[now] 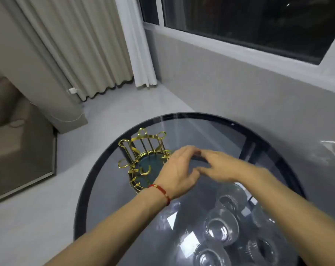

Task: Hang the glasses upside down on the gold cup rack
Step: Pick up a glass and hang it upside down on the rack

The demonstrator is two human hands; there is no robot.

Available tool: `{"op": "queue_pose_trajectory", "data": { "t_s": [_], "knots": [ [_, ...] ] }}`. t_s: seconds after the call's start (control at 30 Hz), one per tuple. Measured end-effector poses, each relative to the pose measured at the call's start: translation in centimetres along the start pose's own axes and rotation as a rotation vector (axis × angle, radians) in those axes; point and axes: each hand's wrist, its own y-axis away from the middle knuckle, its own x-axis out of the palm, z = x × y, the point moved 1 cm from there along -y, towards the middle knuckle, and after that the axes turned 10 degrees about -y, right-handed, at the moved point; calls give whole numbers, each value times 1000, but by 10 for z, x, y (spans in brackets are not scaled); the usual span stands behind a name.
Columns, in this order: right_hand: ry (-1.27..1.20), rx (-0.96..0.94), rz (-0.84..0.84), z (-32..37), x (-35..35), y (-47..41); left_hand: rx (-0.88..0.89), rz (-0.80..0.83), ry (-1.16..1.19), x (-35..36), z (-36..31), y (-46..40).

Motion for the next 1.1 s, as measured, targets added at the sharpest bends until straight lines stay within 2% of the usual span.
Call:
{"op": "queue_pose_trajectory", "data": {
  "t_s": [0.13, 0.27, 0.33, 0.47, 0.63, 0.83, 0.97, 1.1],
  "knots": [
    [182, 107, 123, -24, 21, -26, -120, -51, 86, 43, 12, -6],
    [243, 108, 151, -39, 36, -36, -82, -58, 34, 71, 25, 0],
    [297, 100, 91, -43, 42, -30, -42, -14, -22, 80, 31, 8],
    [377, 62, -70, -42, 49, -2, -112, 38, -43, 80, 38, 35],
    [243, -32, -383, -23, 64, 77, -112, -26, 119, 67, 20, 104],
    [180, -106, -568, -5, 107, 161, -21, 102, 333, 65, -11, 168],
    [-10, -202, -757, -13, 146, 189, 66, 148, 152, 85, -25, 184],
    [-168, -245, -877, -22, 168, 195, 61, 39, 69, 96, -31, 180]
  ]
}}
